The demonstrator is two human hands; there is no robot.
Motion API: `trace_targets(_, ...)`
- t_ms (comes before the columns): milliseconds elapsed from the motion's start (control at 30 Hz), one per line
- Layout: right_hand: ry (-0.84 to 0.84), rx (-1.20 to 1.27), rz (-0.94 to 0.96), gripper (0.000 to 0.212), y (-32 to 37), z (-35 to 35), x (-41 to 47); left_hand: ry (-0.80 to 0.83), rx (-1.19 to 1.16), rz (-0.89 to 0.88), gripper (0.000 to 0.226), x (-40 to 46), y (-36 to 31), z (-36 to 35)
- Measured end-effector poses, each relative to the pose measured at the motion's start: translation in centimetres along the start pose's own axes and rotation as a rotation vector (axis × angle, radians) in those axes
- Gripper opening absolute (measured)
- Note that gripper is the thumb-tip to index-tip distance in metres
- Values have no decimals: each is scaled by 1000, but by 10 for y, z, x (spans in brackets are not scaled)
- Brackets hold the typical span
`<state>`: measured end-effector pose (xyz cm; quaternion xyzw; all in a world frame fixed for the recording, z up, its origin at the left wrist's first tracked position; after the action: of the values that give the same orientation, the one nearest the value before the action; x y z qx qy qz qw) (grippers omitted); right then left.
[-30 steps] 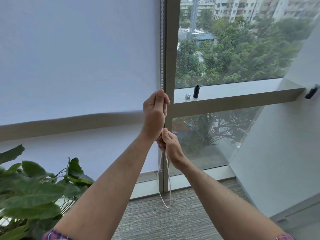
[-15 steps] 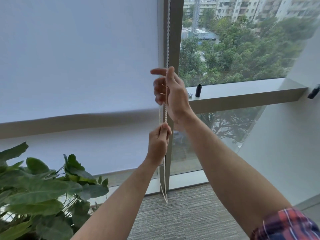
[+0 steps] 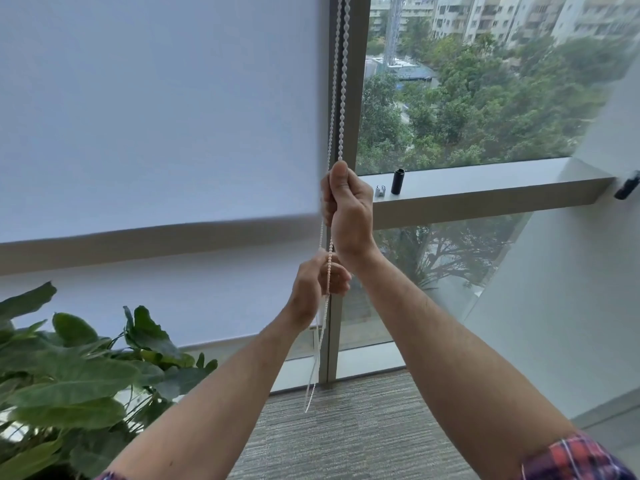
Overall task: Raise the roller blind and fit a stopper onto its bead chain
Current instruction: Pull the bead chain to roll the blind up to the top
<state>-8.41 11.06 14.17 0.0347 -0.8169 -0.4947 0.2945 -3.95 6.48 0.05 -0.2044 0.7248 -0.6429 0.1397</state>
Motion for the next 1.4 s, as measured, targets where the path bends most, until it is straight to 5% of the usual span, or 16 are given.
trace_targets(133,-1,-2,0,48,-1,1,-2,-16,4,52,68,11,-9,6)
trace_targets(667,6,-55,-192,41,-79,27,-56,0,-230,-382,41,26,-143,-18)
trace_targets(1033,117,-292,-276,42,-94,51,-63,-181,-33,-362,41,16,-96,1)
trace_targets(1200,-5,-159,-187,48,-40,45,-16,-170,7,-291,40,7,-58,1)
trace_targets(1400,101,-41,-57,39,6,-6,11,-181,61,-196,40,-4,-19,2)
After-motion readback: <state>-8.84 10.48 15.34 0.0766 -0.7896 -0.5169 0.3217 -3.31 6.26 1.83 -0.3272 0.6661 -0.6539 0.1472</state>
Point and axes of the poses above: each hand's wrist, its own x-axis towards the middle knuckle, its own z-axis out of the back of the hand, y = z × x, the point moved 8 cm from there along x, towards the middle knuckle, and after that the axes turned 6 degrees about -y, right-handed, at the moved point
